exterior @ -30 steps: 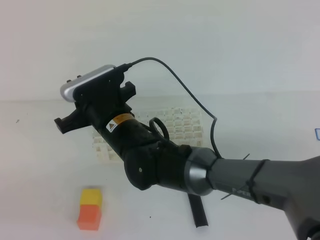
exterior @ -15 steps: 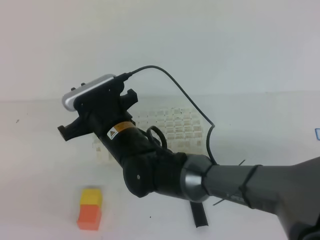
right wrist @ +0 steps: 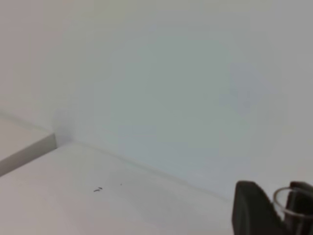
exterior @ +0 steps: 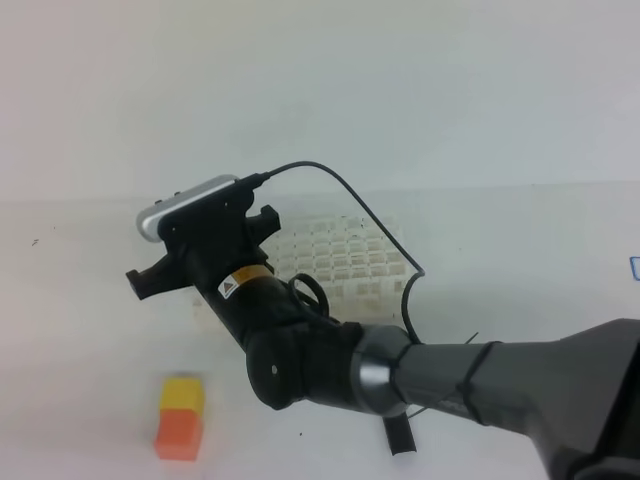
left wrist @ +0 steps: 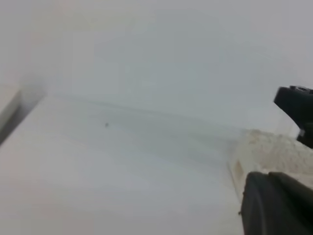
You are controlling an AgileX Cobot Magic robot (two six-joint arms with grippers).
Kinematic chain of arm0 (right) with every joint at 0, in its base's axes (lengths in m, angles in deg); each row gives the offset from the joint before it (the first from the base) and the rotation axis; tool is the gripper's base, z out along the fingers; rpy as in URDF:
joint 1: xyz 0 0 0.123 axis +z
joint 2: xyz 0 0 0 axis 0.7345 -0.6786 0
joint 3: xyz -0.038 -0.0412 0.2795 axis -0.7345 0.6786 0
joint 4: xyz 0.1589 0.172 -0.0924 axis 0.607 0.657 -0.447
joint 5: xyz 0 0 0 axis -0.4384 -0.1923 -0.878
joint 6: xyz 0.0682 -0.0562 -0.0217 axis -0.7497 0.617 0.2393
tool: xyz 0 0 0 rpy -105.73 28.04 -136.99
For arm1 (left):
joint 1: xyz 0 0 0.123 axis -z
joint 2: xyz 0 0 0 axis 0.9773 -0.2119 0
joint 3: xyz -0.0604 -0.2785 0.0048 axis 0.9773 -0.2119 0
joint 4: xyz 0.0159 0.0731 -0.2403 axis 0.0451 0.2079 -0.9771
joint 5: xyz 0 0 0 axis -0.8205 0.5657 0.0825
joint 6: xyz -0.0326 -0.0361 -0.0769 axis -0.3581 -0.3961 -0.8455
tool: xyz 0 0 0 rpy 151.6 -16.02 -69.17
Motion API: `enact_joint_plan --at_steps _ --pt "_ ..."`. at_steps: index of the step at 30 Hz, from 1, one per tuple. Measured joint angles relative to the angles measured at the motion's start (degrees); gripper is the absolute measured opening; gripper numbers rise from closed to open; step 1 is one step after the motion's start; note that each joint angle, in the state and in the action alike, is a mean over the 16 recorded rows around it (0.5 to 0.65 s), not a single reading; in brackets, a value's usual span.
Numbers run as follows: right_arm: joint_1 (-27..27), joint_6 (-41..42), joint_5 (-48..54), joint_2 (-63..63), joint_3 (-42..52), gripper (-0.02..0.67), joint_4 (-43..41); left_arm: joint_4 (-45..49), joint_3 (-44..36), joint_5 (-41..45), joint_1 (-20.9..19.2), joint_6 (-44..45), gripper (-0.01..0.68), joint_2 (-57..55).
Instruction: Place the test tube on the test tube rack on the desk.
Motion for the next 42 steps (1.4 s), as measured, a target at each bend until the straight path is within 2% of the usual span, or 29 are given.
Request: enact_joint_plan --at_steps 4,9,14,23,38,42 --pt "0.13 -0.17 -0.39 -0.83 0.0 0.122 0.46 -6.46 -3.97 -2.92 0.0 7.0 -0.001 -0.01" --pt "0.33 -0.29 -0.98 -1.9 0.0 0.122 0.89 -9.82 -7.21 -4.43 0.0 11.28 -0.001 -0.01" --pt "0.54 -0.26 -1.64 -2.78 -0.01 0.122 1.52 -10.46 -8.92 -4.1 0.0 13.27 -0.001 -0.01" --pt "0.82 -0.04 -2.16 -3.59 -0.07 0.133 2.76 -10.52 -8.71 1.59 -0.04 13.65 -0.001 0.05" --pt "0.98 2.1 0.66 -2.8 0.14 0.292 3.93 -10.39 -8.59 7.25 -0.63 12.81 -0.001 5.63" --pt "1.01 3.58 0.85 -0.76 0.22 0.315 3.42 -10.46 -8.82 7.98 -1.12 12.37 -0.001 6.79"
